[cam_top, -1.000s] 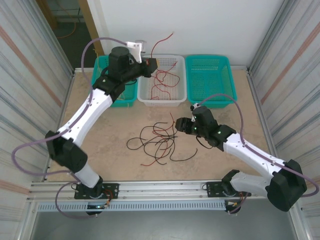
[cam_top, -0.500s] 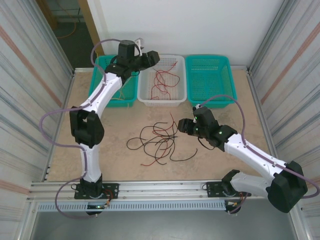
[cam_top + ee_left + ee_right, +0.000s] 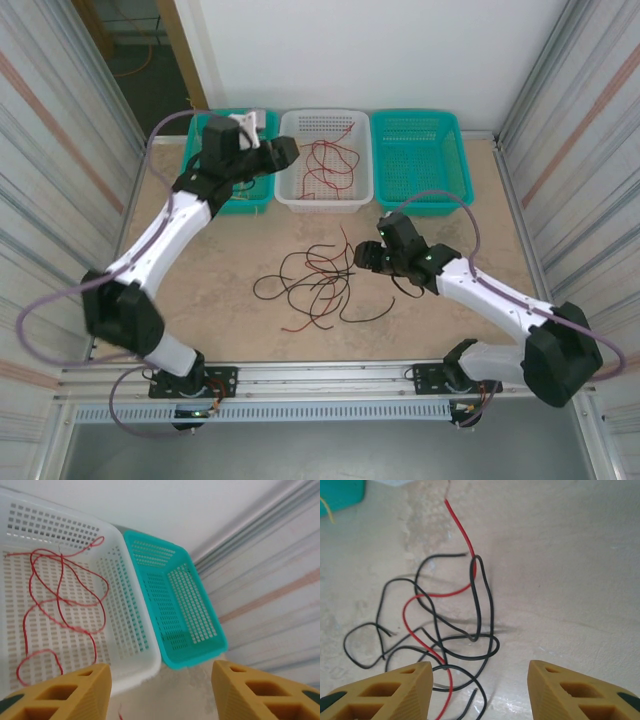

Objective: Untangle the cables

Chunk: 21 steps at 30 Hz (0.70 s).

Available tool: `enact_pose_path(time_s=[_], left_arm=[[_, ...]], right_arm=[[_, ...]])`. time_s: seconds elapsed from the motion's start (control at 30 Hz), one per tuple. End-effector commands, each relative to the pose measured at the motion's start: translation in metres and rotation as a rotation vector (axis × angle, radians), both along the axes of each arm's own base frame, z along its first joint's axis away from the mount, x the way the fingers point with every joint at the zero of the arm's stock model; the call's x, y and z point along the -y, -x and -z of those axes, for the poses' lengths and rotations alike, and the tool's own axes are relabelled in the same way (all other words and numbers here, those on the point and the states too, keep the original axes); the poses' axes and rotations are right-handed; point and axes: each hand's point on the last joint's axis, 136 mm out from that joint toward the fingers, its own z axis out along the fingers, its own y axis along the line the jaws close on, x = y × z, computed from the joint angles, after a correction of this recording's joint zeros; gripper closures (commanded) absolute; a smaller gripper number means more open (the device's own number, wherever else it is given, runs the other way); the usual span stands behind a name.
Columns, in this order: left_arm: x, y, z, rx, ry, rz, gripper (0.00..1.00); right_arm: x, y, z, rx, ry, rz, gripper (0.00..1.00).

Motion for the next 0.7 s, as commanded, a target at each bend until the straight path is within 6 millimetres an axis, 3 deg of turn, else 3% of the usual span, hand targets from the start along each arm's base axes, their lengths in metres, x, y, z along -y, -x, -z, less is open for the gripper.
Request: enact_pose_path(time_s=[0.0,0.17,0.27,0.37,0.5,0.67], left_arm=[[0.004,0.039,0.009,0.054,-0.022,0.073,0.44],[0.016,0.102,0.059,0.010,-0.118,0.197,0.44],[0.021,0.122,0.087,-0.059,-0.071,0.240,0.45],[0.024,0.132,0.107,-0.109,-0.002,0.247,0.45],[0.023,0.136,0.134,-0.199,-0.026,0.238,0.47],[0.028,0.139,0.145,-0.241,-0.026,0.270,0.48]], right_arm=[[-0.019,-0.008,-0.003,-0.020,-0.038,-0.038,0.54],[-0.034,-0.005,0.019,-0.095,-0.021,-0.043,0.58],[-0.047,-0.001,0.024,-0.103,-0.045,-0.031,0.54],[-0.046,0.002,0.026,-0.114,-0.011,0.034,0.46],[-0.044,0.008,0.030,-0.129,-0.011,0.069,0.43],[-0.040,0.022,0.045,-0.149,0.035,-0.002,0.43]])
